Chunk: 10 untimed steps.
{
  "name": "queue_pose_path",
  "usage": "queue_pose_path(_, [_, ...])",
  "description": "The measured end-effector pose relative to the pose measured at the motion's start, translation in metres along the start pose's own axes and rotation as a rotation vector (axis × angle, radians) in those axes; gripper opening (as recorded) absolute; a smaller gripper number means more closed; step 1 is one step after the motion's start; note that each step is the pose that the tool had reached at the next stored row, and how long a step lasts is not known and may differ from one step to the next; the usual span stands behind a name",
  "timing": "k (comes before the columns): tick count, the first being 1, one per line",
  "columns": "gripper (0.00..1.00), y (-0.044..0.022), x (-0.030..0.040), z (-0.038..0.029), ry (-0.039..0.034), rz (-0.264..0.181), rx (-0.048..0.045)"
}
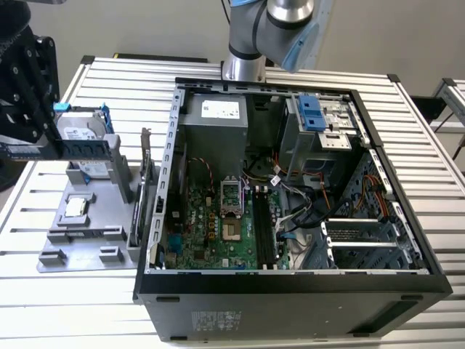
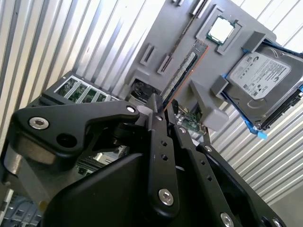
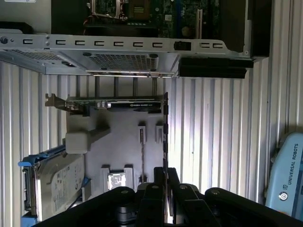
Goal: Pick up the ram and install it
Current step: 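Pick up the ram and move it above insertion slot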
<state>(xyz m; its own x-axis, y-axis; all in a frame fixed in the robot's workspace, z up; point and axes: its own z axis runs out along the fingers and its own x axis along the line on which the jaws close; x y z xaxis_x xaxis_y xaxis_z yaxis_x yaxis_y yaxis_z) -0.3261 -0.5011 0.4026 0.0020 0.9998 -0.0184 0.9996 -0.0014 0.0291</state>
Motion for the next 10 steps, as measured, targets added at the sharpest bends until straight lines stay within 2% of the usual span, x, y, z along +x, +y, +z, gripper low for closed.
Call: queue_pose_path(10, [0.00,0.0102,0.0038,0.0006,0.0000,0.000,0.0000])
